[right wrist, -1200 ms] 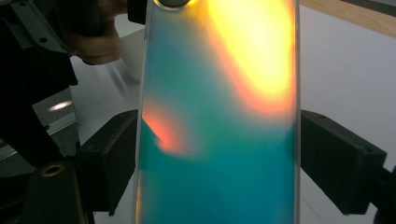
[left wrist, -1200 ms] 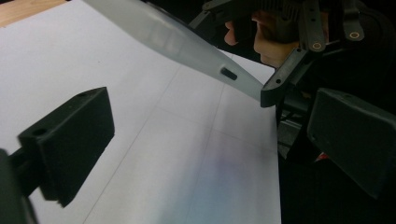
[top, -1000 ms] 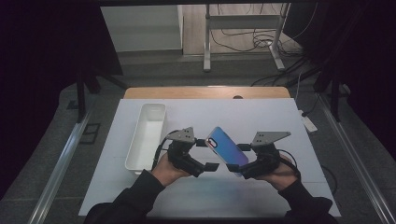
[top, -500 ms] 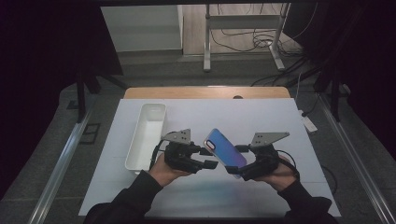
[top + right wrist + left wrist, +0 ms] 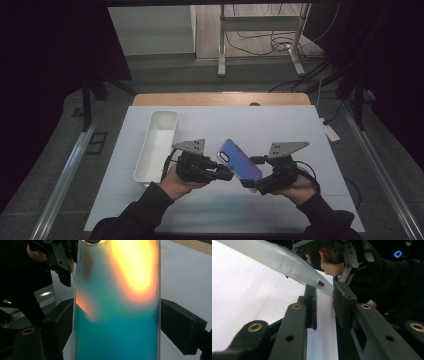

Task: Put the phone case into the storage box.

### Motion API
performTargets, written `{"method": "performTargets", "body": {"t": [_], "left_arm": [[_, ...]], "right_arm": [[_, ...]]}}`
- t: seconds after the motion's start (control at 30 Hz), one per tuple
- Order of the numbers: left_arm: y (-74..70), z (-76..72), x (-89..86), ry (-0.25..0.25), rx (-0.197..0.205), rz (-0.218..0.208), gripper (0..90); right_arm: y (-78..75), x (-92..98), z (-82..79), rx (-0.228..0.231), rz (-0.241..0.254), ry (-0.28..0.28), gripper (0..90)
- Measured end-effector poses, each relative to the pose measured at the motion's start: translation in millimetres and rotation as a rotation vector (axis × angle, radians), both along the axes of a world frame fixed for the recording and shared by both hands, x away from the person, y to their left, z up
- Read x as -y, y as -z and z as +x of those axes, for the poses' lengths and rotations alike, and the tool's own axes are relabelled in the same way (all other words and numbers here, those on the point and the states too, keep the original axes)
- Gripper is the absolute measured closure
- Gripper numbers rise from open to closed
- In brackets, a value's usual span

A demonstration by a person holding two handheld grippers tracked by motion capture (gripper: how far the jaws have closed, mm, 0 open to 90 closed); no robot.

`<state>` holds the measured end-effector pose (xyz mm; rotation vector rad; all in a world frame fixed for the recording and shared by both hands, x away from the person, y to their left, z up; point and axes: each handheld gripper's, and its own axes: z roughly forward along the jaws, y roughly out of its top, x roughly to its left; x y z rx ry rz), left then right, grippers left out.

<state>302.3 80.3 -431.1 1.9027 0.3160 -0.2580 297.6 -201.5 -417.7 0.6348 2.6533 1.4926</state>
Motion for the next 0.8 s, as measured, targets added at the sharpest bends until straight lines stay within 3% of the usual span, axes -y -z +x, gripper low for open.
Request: {"method": "performTargets", "body": {"t": [0.37, 0.6, 0.8], "left_arm": [[1.0, 1.9, 0.6, 0.017, -0.024, -0.008, 78.8], [-0.1, 1.6, 2.0, 0.069, -0.024, -0.013, 84.3], [0.2, -0.3, 6.6, 0.116, -0.015, 0.002, 87.0]], "right_arm": [[2.8, -2.2, 0.7, -0.017, -0.009, -0.018, 16.7], [5.7, -4.1, 1.9, -0.039, -0.007, -0.054, 16.6], [10.2, -6.5, 4.4, -0.084, -0.01, -0.094, 16.3]]}}
